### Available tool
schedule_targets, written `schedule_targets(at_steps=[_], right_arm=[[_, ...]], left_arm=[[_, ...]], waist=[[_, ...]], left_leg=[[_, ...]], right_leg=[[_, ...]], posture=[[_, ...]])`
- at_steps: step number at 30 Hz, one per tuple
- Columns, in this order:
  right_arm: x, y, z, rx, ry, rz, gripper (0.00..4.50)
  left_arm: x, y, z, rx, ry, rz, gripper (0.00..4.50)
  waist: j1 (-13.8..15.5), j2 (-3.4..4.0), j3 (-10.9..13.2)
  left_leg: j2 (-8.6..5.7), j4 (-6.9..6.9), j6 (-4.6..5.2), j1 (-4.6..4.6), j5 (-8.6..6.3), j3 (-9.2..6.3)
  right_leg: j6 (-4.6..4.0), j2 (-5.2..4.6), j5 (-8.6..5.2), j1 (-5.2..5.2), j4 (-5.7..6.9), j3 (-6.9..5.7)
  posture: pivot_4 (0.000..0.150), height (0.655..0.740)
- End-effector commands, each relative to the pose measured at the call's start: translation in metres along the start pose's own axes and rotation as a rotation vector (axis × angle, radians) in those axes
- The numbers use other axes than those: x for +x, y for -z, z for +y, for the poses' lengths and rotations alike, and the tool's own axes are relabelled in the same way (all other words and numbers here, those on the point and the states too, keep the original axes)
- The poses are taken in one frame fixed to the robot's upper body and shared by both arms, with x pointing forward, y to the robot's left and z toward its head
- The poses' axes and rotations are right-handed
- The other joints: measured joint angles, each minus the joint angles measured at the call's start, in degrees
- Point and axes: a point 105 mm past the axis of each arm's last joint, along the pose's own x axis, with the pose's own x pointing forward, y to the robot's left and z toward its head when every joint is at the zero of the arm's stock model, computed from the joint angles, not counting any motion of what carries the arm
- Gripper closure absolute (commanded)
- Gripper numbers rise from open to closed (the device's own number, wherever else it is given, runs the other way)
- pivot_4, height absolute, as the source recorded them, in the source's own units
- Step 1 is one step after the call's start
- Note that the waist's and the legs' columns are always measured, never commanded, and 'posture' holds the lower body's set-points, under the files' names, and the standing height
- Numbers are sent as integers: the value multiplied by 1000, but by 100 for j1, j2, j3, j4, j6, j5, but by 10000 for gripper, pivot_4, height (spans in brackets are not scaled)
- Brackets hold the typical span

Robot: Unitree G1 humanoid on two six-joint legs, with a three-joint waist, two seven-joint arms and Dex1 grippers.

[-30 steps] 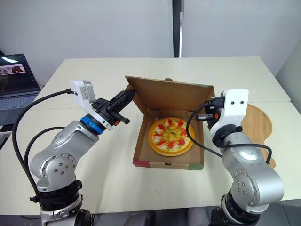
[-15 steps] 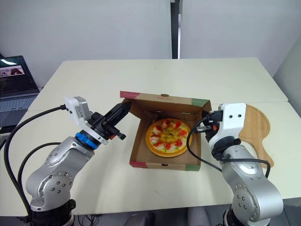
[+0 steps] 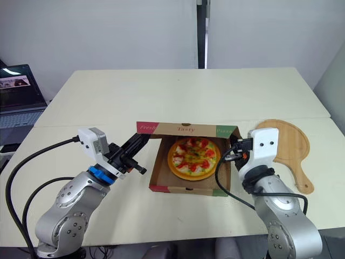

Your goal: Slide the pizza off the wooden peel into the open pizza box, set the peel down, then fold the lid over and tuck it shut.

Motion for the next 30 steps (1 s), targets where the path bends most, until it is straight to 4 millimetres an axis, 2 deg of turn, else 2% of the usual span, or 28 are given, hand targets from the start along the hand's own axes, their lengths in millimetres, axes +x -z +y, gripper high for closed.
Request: schedule_targets(at_steps=[1,7,12,15,19,24,30], right_arm=[[0,15,36,108,-189,60,45000],[1,15,38,141,-191,65,45000],[0,23,36,115,-183,98,45000],[-1,20,29,110,-165,76,38479],[-3,17,21,80,-171,63,23900],[-16,20,12,26,-248,109,6111],[-40,27,-18,-70,-321,219,6111]], left_arm=[[4,-9,-23,15,88,-41,44937],[5,-9,-24,26,82,-47,44937],[5,-9,-22,33,75,-43,44937],[4,-9,-18,43,62,-40,45000],[2,-9,-14,57,48,-38,45000],[2,-9,-10,72,34,-41,45000],[0,-7,-9,76,24,-45,45000]], waist=[[-1,-2,-1],[-5,0,-2],[-4,-1,-2],[-2,0,0],[6,-1,1],[29,-5,4],[62,-8,17]], left_leg=[[0,-11,0,4,0,0],[19,-31,-8,10,4,-9],[19,-32,-8,10,4,-10],[20,-33,-8,10,5,-12],[20,-33,-9,6,5,-13],[18,-33,-9,1,5,-15],[15,-33,-7,-6,4,-14]], right_leg=[[-1,0,-5,-1,1,1],[-16,11,-8,-6,10,-11],[-15,12,-8,-5,8,-12],[-11,12,-11,-5,8,-16],[9,11,-23,-5,5,-16],[11,10,-24,-3,-2,-18],[14,7,-26,-2,-9,-19]], posture=[[1500,7400],[1500,7400],[1500,7400],[1500,7400],[1500,7400],[1500,7400],[1500,7400]])
